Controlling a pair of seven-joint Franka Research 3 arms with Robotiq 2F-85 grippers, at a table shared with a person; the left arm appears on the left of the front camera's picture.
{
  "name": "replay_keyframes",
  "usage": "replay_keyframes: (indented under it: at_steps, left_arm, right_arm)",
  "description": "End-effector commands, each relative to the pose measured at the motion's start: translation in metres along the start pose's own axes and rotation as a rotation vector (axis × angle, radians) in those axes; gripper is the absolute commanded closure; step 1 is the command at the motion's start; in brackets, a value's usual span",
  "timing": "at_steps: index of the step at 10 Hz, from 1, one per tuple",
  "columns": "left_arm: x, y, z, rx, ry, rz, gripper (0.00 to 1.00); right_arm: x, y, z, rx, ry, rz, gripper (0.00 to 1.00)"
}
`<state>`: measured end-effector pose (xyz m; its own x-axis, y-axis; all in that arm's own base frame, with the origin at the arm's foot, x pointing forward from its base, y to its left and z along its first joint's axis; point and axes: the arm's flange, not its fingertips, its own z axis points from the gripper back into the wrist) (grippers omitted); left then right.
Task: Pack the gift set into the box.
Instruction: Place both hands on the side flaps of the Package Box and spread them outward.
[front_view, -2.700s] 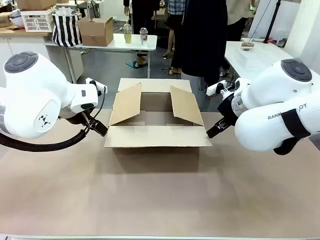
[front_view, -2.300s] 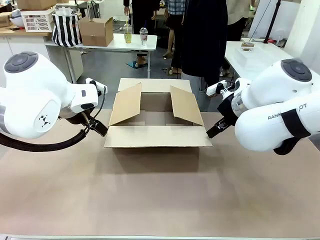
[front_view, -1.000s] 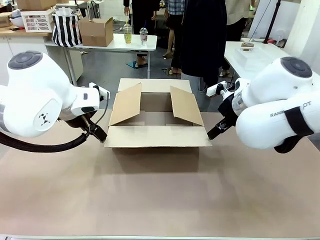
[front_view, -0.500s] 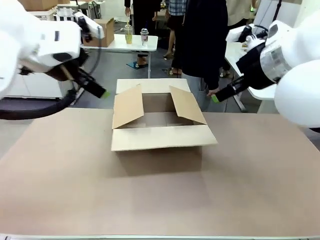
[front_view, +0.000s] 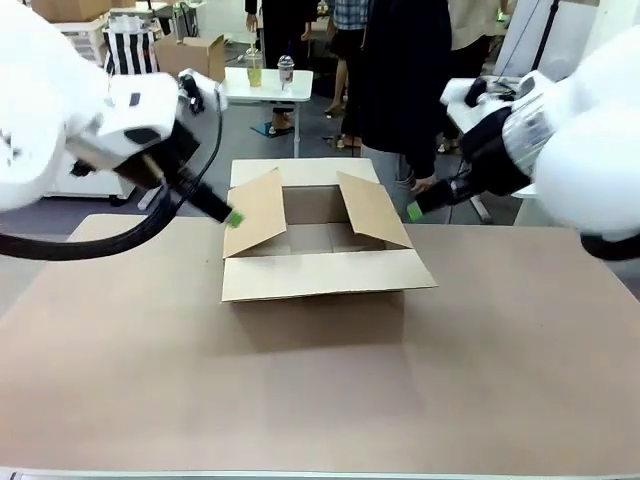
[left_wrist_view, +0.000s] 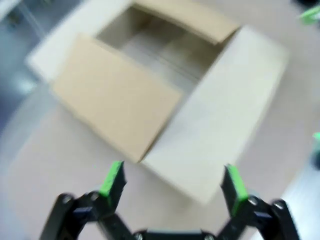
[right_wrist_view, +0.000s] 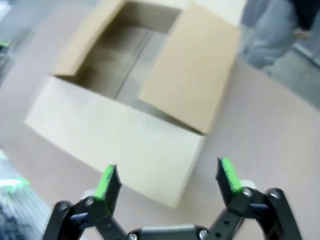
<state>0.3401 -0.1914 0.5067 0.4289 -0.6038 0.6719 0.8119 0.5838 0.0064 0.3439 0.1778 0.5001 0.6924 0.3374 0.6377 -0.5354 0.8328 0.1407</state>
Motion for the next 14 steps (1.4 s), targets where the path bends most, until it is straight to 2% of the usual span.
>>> replay_keyframes:
  at_steps: [1,2,3,4,6,7,8,9,14]
  left_arm:
    - [0.020,0.014,0.032,-0.400,-0.167,0.248,0.00]
    - [0.019,0.018,0.047,-0.484,-0.161,0.431,0.00]
    - [0.008,0.025,0.064,-0.485,-0.182,0.549,0.00]
    - [-0.013,0.034,0.081,-0.510,-0.168,0.664,0.00]
    - [-0.060,0.054,0.101,-0.524,-0.223,0.800,0.00]
    - [-0.085,0.062,0.107,-0.550,-0.280,0.836,0.00]
    - [-0.111,0.071,0.112,-0.514,-0.364,0.899,0.00]
    - [-0.067,0.070,0.104,-0.551,-0.228,0.798,0.00]
    - [-0.067,0.070,0.104,-0.551,-0.228,0.798,0.00]
  right_arm:
    - [0.035,-0.008,0.020,0.588,-0.051,-0.495,0.00]
    - [0.039,-0.014,0.029,0.687,-0.004,-0.618,0.00]
    - [0.031,-0.019,0.038,0.742,0.032,-0.675,0.00]
    - [0.013,-0.024,0.047,0.785,0.018,-0.715,0.00]
    - [-0.025,-0.047,0.058,0.795,-0.060,-0.827,0.00]
    - [-0.046,-0.069,0.068,0.777,-0.162,-0.891,0.00]
    - [-0.062,-0.084,0.071,0.724,-0.184,-0.940,0.00]
    - [-0.019,-0.056,0.066,0.824,-0.060,-0.794,0.00]
    - [-0.019,-0.056,0.066,0.824,-0.060,-0.794,0.00]
